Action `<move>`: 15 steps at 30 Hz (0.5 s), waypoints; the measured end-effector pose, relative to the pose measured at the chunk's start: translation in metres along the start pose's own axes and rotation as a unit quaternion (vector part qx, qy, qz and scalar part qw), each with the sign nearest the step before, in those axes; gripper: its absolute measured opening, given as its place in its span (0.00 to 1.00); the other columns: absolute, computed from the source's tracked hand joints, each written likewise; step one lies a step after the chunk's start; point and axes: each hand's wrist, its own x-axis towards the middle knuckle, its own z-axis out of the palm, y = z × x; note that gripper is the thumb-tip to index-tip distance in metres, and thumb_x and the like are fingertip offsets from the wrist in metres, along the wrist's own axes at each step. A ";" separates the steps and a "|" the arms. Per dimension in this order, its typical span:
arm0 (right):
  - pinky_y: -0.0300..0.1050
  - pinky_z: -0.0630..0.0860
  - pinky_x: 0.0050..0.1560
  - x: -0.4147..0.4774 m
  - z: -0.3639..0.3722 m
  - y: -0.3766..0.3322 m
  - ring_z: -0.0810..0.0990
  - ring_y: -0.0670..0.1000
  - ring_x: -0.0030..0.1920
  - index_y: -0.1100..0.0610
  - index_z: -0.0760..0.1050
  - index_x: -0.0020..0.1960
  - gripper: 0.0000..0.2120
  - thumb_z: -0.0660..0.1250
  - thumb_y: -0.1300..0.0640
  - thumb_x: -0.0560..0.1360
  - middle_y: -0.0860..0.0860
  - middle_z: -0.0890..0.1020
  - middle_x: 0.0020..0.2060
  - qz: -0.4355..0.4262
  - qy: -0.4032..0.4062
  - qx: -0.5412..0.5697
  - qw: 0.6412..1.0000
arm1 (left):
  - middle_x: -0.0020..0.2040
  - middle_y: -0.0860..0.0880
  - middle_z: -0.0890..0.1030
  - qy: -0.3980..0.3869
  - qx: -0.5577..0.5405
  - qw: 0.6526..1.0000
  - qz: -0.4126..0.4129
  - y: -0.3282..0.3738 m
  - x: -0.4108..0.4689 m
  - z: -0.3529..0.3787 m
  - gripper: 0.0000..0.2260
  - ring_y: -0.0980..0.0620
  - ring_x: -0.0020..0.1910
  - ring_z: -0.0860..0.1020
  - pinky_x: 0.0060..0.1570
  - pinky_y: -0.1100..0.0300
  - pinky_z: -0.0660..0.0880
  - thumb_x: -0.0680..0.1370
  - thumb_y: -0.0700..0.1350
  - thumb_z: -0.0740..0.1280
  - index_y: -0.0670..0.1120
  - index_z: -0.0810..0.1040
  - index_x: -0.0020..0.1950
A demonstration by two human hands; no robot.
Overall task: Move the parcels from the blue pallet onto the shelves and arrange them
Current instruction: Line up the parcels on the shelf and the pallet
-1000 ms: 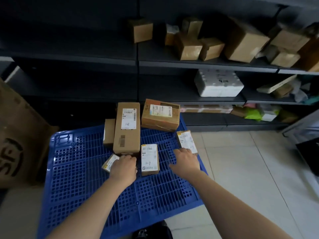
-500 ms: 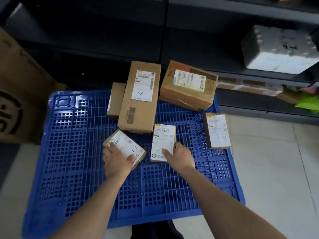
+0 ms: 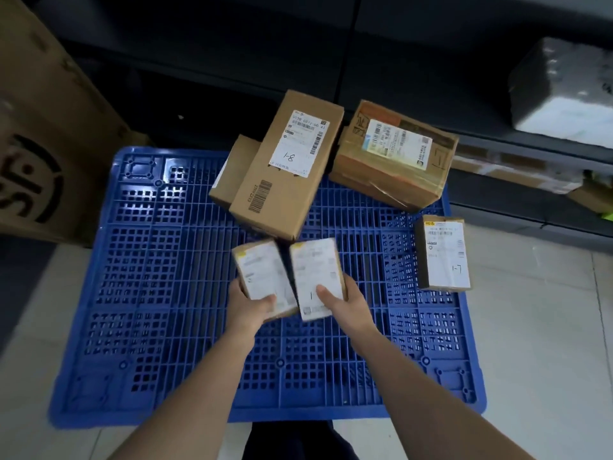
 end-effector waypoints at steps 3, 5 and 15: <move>0.47 0.76 0.54 -0.008 0.001 0.007 0.80 0.49 0.55 0.49 0.64 0.73 0.28 0.70 0.50 0.76 0.46 0.80 0.58 0.009 -0.003 0.013 1.000 | 0.61 0.48 0.76 -0.048 0.002 0.999 -0.012 -0.011 -0.012 -0.002 0.32 0.51 0.53 0.74 0.50 0.56 0.72 0.74 0.37 0.72 0.47 0.61 0.73; 0.48 0.75 0.56 -0.012 -0.001 0.011 0.80 0.49 0.55 0.49 0.64 0.73 0.29 0.69 0.49 0.76 0.46 0.80 0.58 0.009 -0.004 0.012 1.000 | 0.63 0.48 0.76 -0.063 -0.010 0.998 -0.020 -0.017 -0.018 -0.008 0.33 0.49 0.54 0.76 0.51 0.54 0.75 0.74 0.39 0.73 0.48 0.59 0.74; 0.43 0.72 0.48 -0.062 -0.006 -0.002 0.78 0.47 0.55 0.47 0.63 0.73 0.26 0.66 0.54 0.77 0.47 0.79 0.59 -0.034 -0.039 0.063 0.997 | 0.63 0.50 0.78 -0.080 -0.128 0.988 -0.021 -0.022 -0.074 -0.042 0.32 0.48 0.58 0.78 0.61 0.41 0.73 0.73 0.45 0.74 0.54 0.63 0.73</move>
